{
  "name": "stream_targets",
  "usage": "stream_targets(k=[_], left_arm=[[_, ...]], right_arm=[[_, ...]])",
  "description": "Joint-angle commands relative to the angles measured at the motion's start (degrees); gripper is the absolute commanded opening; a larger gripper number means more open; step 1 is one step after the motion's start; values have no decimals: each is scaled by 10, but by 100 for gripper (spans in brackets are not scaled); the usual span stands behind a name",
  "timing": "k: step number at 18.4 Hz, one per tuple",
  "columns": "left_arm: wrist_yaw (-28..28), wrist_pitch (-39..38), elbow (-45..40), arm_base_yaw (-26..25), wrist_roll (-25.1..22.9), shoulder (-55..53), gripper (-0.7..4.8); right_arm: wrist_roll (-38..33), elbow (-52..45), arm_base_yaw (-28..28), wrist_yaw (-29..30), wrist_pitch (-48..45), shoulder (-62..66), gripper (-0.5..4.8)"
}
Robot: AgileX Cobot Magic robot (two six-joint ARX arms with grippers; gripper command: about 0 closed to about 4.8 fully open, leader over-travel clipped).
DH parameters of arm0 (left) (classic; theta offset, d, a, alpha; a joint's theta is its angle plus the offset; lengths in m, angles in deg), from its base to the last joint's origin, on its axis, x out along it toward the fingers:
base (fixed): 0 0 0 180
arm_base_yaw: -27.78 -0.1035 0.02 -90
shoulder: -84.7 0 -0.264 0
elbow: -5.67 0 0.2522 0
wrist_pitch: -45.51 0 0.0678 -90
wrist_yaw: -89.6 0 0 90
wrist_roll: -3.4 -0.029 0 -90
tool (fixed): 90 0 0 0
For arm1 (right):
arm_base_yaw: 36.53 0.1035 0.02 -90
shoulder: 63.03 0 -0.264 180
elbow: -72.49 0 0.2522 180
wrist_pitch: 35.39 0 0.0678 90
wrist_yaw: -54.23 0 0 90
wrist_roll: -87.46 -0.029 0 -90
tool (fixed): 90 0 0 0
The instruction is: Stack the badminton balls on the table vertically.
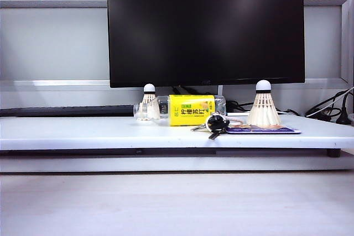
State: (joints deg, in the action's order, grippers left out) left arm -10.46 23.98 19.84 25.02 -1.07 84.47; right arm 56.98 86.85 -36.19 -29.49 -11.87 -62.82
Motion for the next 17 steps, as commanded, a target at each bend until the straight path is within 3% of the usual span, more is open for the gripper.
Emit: stream_targets(k=[1,6,10,12,17], left_arm=[[-2,0,-1,0,0,2,-5],[-2,0,-1,0,0,2,-6],[-3,2,-1,0,5,2,-5],[-13,4,-1,0,56,2,-5],[-62,11,-1,0,192,2,-5]], right_arm=[[-30,0,0,25,-7,-1,-1],[-35,1,0,50,-7,-1,0],[-109,1,0,131,-23,-1,4],[-102,3,0,182,-46,-1,3],[-73,60,0,196,-17,-1,3]])
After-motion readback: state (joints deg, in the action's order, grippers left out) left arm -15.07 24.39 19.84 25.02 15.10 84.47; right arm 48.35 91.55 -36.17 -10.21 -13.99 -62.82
